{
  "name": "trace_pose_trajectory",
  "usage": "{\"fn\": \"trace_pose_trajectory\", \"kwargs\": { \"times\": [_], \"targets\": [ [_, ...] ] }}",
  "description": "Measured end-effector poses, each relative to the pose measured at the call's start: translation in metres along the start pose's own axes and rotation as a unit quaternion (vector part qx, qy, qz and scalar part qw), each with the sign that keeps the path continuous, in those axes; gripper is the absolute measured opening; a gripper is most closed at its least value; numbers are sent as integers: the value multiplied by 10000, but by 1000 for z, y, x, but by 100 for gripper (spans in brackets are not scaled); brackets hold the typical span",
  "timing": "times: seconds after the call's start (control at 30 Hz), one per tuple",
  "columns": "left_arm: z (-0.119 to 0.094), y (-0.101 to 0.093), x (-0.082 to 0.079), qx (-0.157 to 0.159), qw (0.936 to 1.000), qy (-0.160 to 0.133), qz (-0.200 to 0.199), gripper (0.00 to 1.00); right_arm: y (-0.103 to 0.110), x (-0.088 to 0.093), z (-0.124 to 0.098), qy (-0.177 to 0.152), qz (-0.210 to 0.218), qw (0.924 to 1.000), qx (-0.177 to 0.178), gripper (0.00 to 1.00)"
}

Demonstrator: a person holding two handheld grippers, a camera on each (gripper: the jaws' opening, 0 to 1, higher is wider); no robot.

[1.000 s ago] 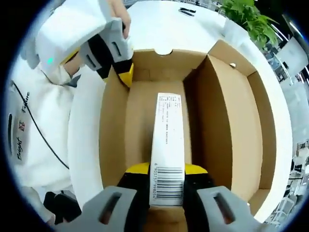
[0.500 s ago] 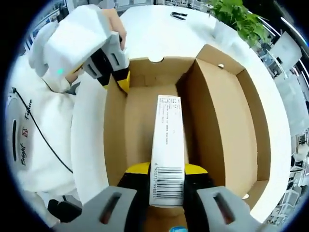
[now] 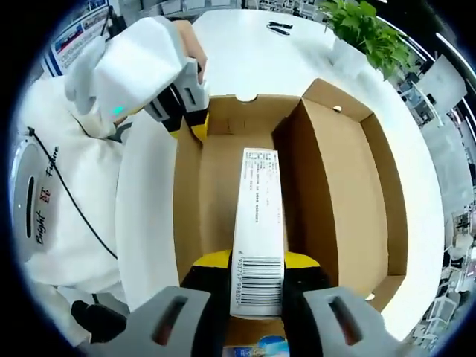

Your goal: Operate the shoe box by opening the lid, removing the specified soft item, and placing it in the target area until the item is outside and the box remains undamaged.

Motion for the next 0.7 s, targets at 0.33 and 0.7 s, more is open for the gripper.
{"fn": "trace_pose_trajectory", "kwargs": {
  "times": [0.33, 0.7],
  "targets": [
    [0, 0, 0, 4, 10000, -12, 8, 6, 8, 0, 0, -47, 125, 9999, -34, 22],
    [0, -1, 0, -39, 10000, 10, 18, 6, 7, 5, 5, -48, 80, 10000, 24, 22]
  ]
}}
Point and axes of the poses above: the point that each gripper's makers call its tool centre point, and the gripper's own axes: z roughly forward along the fingers, y roughly to its left, x roughly out of its underside, the point moved 10 cm from there along -z, roughly backward along the fingers, and after that the axes turned 8 degrees about -z, right-handed, at the moved point
